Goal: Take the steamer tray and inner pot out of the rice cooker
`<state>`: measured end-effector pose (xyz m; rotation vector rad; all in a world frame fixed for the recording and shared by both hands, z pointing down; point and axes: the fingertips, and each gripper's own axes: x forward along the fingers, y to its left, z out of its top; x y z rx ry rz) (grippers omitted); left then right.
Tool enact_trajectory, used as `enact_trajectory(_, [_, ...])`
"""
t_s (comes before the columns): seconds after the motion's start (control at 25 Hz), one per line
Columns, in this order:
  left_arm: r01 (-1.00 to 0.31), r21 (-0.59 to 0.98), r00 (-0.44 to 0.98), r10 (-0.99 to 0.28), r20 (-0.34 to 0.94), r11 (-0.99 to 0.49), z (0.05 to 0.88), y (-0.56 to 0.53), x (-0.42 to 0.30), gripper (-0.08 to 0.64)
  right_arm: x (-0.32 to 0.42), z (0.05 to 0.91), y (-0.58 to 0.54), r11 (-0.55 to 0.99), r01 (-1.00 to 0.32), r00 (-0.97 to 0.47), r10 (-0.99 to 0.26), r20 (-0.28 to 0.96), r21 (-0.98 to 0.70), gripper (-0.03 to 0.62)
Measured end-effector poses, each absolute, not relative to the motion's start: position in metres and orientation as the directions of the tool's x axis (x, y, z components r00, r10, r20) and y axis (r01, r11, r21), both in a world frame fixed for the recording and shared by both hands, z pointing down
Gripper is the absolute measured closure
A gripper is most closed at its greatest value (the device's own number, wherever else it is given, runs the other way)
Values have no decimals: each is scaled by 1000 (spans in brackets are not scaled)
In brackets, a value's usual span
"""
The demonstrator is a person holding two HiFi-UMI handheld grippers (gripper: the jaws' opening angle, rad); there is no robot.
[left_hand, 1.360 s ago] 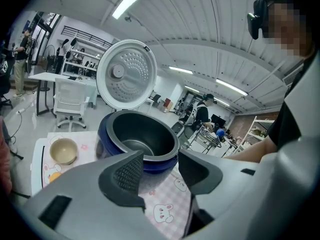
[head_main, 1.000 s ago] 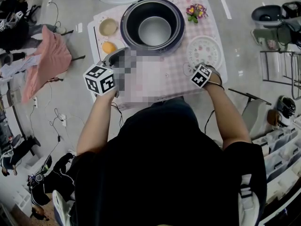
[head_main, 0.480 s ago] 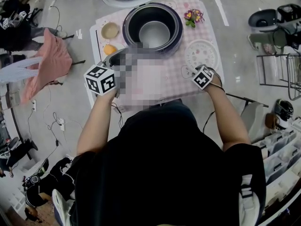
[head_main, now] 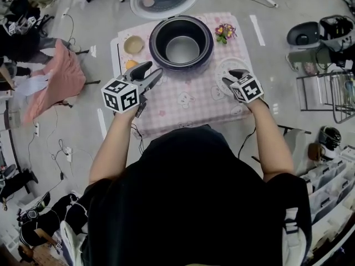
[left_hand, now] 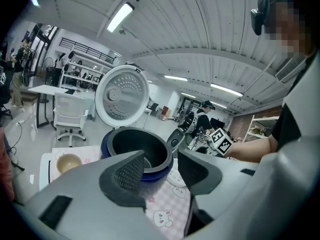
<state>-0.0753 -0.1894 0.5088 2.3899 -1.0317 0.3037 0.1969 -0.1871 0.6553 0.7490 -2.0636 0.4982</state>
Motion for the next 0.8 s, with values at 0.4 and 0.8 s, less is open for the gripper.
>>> enact_trajectory(0.4, [-751,333,660,-659,360,-570,479,-186,-98,331,165,544,-225,701,-710,-560,-509,653,-63,410])
enact_trajectory(0.8, [-757,347,652,-663,367,-553,480,-195,-108,331,145,502,-248,694,-713,-619,-554,557,-102,361])
